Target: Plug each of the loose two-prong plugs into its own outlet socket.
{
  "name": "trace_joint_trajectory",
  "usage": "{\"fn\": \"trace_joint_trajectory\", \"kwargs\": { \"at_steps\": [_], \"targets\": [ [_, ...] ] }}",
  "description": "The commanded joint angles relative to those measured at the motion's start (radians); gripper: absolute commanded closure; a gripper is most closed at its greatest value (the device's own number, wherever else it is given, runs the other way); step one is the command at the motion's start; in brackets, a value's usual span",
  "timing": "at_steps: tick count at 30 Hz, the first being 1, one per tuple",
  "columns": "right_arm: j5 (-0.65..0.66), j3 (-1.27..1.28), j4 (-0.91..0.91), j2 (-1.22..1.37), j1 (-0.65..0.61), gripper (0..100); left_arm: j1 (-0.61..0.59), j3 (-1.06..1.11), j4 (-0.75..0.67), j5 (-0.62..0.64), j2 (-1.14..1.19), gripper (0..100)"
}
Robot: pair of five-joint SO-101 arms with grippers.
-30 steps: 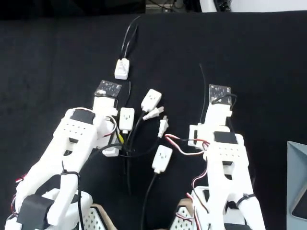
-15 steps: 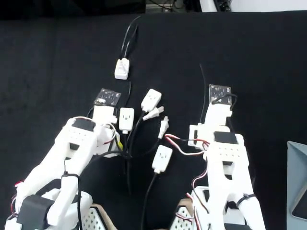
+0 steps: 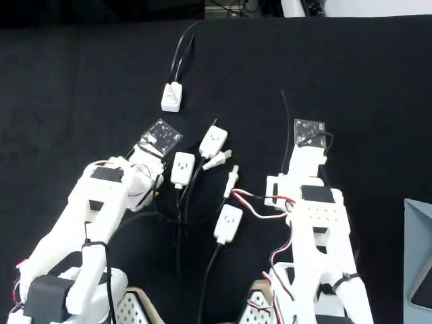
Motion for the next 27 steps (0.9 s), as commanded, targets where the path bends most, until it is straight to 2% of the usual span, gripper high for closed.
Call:
{"fn": "trace_joint_trajectory", "kwargs": {
  "at_steps": [1, 3, 8, 14, 23, 27],
  "targets": [
    [0.002, -0.005, -0.015, -0.022, 0.011, 98.7, -0.015, -0.004, -0.018, -0.025, -0.008, 78],
    [0.002, -0.005, -0.015, -0.022, 0.011, 98.7, -0.016, -0.005, -0.018, 0.003, -0.017, 75],
    [0.002, -0.004, -0.015, -0.022, 0.011, 98.7, -0.018, -0.03, -0.015, 0.008, -0.018, 75],
    [0.003, -0.004, -0.015, -0.022, 0.011, 98.7, -0.064, -0.145, 0.172, 0.014, -0.075, 76],
    [0.003, -0.007, -0.015, -0.025, 0.011, 98.7, -0.074, -0.162, 0.499, 0.018, -0.479, 76],
    [0.003, -0.047, -0.008, -0.03, 0.009, 98.7, -0.074, -0.157, 0.575, 0.143, -0.689, 76]
  ]
}}
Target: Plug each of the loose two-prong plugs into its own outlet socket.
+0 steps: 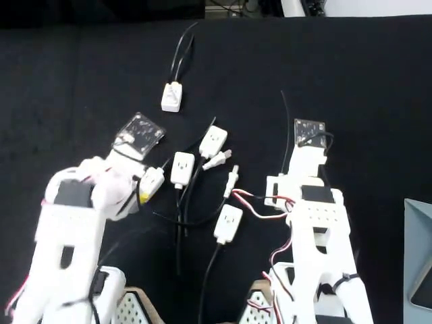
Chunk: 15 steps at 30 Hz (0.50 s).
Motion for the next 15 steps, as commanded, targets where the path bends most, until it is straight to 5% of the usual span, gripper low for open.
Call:
{"fn": "trace_joint_trajectory", "kwargs": {
  "at_steps": [1, 15],
  "targets": [
    [0.003, -0.062, -0.006, -0.022, 0.008, 98.7, -0.012, -0.039, 0.055, 0.109, -0.196, 76],
    [0.005, -0.226, 0.092, -0.019, -0.411, 98.7, -0.209, 0.255, -0.109, 0.448, -0.694, 76]
  ]
}}
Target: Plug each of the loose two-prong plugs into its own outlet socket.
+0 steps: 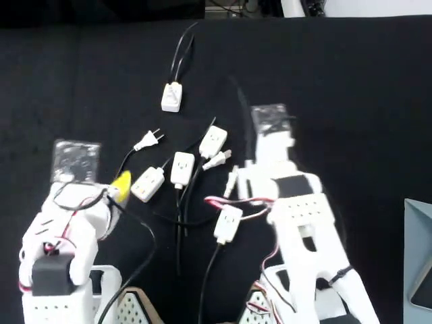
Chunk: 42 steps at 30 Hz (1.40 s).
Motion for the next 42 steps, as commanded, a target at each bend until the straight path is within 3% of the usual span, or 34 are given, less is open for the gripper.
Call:
{"fn": "trace_joint_trajectory", "kwargs": {
  "at_steps": [1, 13, 24, 32, 42],
  "targets": [
    [0.003, -0.068, 0.005, -0.021, -0.106, 98.7, -0.05, 0.045, -0.061, 0.081, -0.091, 76],
    [-0.005, -0.127, 0.014, -0.038, -0.35, 98.7, -0.042, 0.194, -0.213, 0.216, -0.229, 76],
    [-0.006, -0.131, 0.009, -0.346, -0.505, 98.7, -0.039, 0.282, -0.341, 0.216, -0.229, 76],
    [-0.005, -0.071, -0.043, -0.464, -0.638, 98.7, 0.096, 0.275, -0.351, 0.216, -0.229, 76],
    [0.002, 0.041, -0.149, -0.473, -0.643, 98.7, 0.216, 0.211, -0.319, 0.216, -0.23, 76]
  ]
}}
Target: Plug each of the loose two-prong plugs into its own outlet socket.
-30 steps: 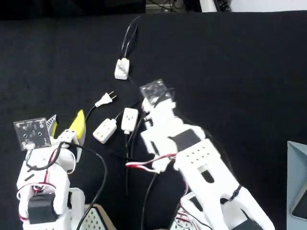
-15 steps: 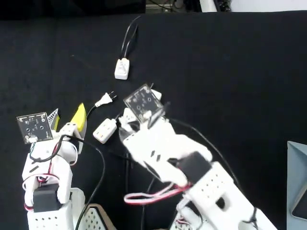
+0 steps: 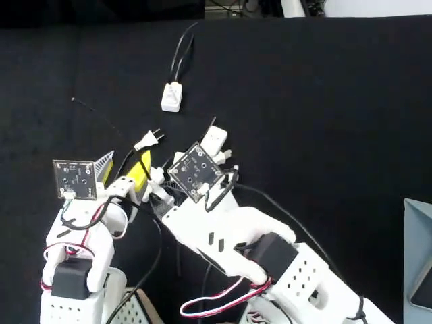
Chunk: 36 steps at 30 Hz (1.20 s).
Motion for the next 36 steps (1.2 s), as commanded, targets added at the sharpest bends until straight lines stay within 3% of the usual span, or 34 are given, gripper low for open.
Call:
{"fn": "trace_joint_trajectory", "kwargs": {
  "at_steps": [1, 7, 16, 23, 28, 32, 36],
  "targets": [
    [0.003, 0.001, -0.028, -0.012, -0.012, 98.7, 0.042, -0.093, 0.037, 0.009, -0.008, 76],
    [0.003, 0.007, -0.02, -0.012, -0.011, 98.7, 0.168, -0.202, 0.186, 0.0, -0.008, 75],
    [0.025, 0.044, -0.02, -0.012, 0.064, 98.7, 0.197, -0.222, 0.216, -0.083, -0.008, 75],
    [0.044, 0.058, -0.032, -0.008, 0.097, 98.7, -0.183, -0.229, 0.21, -0.077, -0.008, 75],
    [0.044, 0.056, -0.153, 0.104, 0.094, 98.7, -0.464, -0.214, 0.219, 0.061, -0.008, 76],
    [0.038, 0.039, -0.292, 0.275, 0.091, 98.7, -0.57, -0.16, 0.213, 0.104, -0.008, 76],
    [0.037, -0.031, -0.388, 0.464, 0.091, 98.7, -0.59, -0.088, 0.212, 0.163, -0.008, 76]
  ]
}}
